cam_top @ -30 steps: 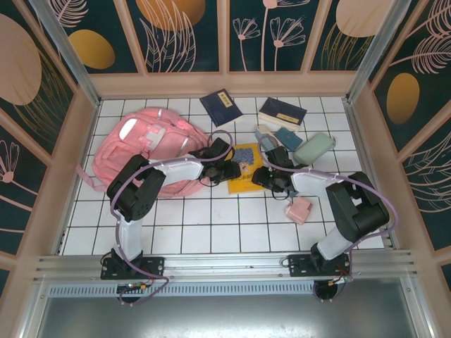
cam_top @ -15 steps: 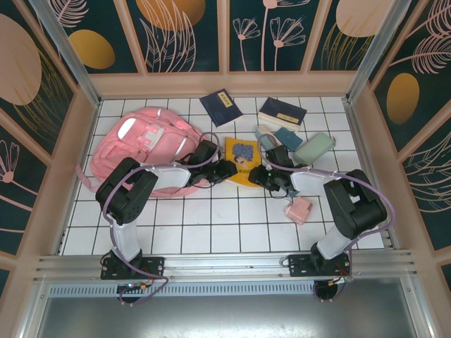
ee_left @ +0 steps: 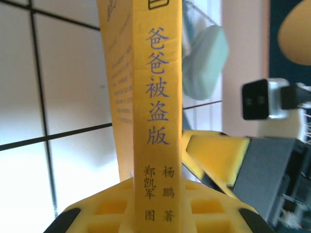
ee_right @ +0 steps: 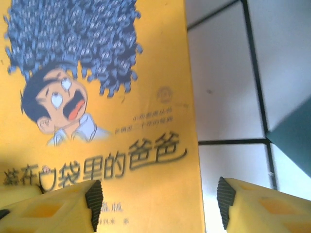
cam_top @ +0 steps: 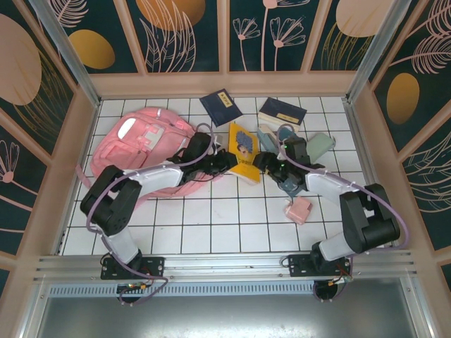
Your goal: Pack books, pencil case, and school supplies into a backpack
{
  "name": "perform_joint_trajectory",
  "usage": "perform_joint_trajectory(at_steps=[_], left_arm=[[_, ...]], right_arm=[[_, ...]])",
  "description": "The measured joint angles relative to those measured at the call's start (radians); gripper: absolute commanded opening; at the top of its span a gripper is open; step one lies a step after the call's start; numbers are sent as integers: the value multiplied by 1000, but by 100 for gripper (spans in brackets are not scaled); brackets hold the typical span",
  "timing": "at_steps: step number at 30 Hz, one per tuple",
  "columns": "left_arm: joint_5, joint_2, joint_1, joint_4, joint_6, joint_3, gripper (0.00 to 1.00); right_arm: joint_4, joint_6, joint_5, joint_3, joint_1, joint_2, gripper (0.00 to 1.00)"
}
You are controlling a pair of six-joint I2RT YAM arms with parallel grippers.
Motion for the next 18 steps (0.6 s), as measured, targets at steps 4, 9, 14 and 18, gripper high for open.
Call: perform_joint_trajectory(at_steps=[4, 9, 14, 18], left_arm=[[43, -66, 10, 26, -9, 0, 0], [103, -105, 12, 92, -43, 0, 0], [159, -106, 12, 173, -98, 0, 0], [187, -106, 12, 235, -140, -1, 0]], right_arm=[[160, 83, -123, -34, -73, -11, 76], [384, 220, -254, -82, -124, 3, 82], [623, 372, -351, -87, -127, 53, 82], [755, 462, -391, -87, -127, 80, 80]])
